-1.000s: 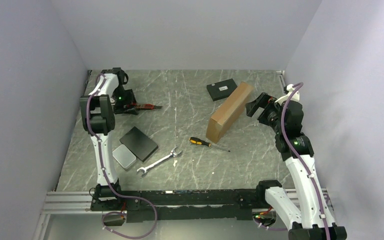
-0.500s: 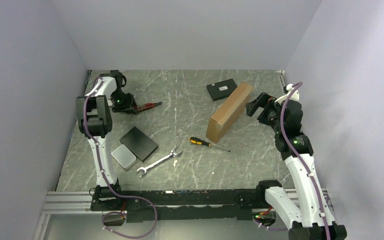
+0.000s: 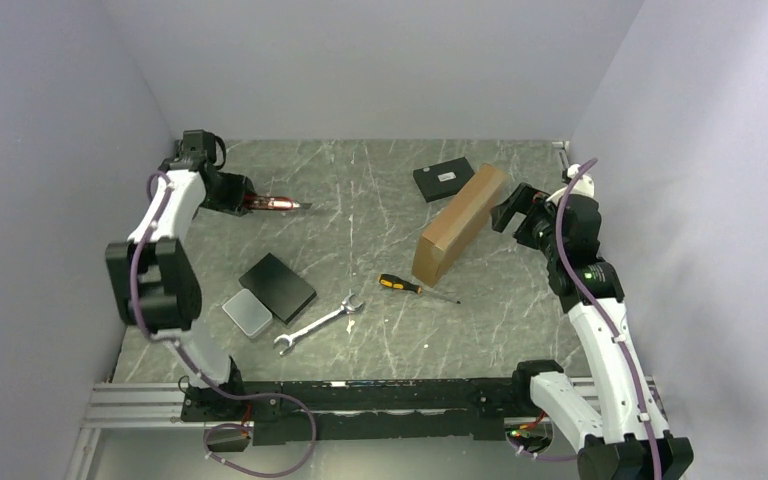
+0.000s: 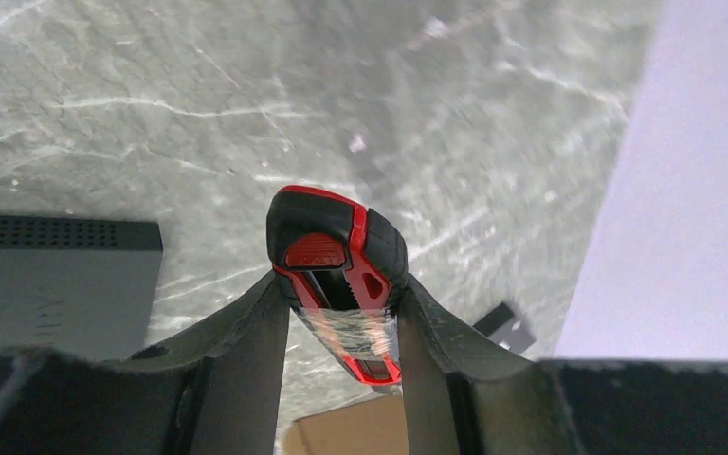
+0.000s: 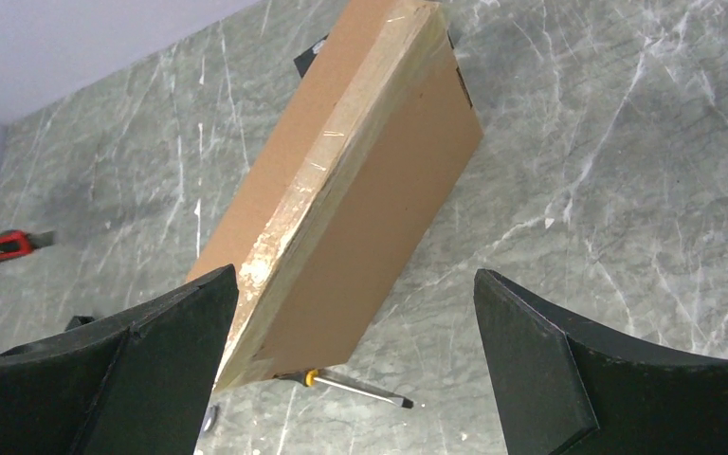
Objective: Unpack the express box
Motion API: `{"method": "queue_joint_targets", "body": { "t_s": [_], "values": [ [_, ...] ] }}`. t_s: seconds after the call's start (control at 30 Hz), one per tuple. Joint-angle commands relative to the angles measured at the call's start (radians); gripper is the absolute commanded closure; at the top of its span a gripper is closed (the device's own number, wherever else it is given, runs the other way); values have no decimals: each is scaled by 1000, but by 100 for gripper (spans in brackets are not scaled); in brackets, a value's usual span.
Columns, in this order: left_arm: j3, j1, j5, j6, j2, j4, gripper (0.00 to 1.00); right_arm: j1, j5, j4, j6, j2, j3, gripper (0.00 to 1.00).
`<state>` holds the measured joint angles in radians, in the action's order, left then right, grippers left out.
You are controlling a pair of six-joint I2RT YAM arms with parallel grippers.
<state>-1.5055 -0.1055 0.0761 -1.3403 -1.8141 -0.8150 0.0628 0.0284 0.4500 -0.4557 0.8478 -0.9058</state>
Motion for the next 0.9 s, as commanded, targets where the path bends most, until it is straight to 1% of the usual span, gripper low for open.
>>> {"method": "queue_joint_targets", "body": {
  "t_s": [0.0, 0.07, 0.1, 0.17, 0.23, 0.3, 0.37, 0.43, 0.53, 0.63, 0.73, 0.77, 0.8, 0.87],
  "values": [
    [131, 54, -52, 322, 275, 123, 100, 3, 40, -13, 82, 25, -66, 0],
    [235, 88, -37, 466, 399, 179, 100, 4, 45, 6, 140, 44, -99, 0],
    [291, 96, 2, 538, 461, 216, 100, 4, 43, 21, 158, 52, -119, 0],
    [368, 99, 138, 687, 565, 273, 100, 5, 83, 30, 156, 58, -140, 0],
    [419, 112, 268, 798, 661, 311, 100, 5, 234, -30, 150, 48, -122, 0],
    [430, 151, 346, 896, 720, 310, 100, 8, 399, -117, 136, 38, -87, 0],
    [424, 209, 363, 1002, 769, 301, 100, 39, 524, -175, 130, 53, -70, 0],
    [413, 296, 328, 1084, 806, 294, 100, 99, 569, -172, 142, 91, -97, 0],
    [419, 472, 263, 1206, 842, 313, 100, 215, 550, -150, 126, 153, -151, 0],
    [436, 617, 186, 1278, 848, 330, 100, 310, 483, -196, 18, 184, -163, 0],
    [452, 715, 154, 1320, 841, 359, 100, 401, 392, -261, -108, 217, -170, 0],
    [454, 743, 146, 1327, 839, 365, 100, 435, 352, -266, -139, 236, -183, 0],
    [458, 775, 132, 1368, 839, 371, 100, 480, 307, -261, -165, 262, -203, 0],
    [477, 823, 92, 1407, 847, 391, 100, 519, 238, -240, -228, 304, -231, 0]
  ]
}}
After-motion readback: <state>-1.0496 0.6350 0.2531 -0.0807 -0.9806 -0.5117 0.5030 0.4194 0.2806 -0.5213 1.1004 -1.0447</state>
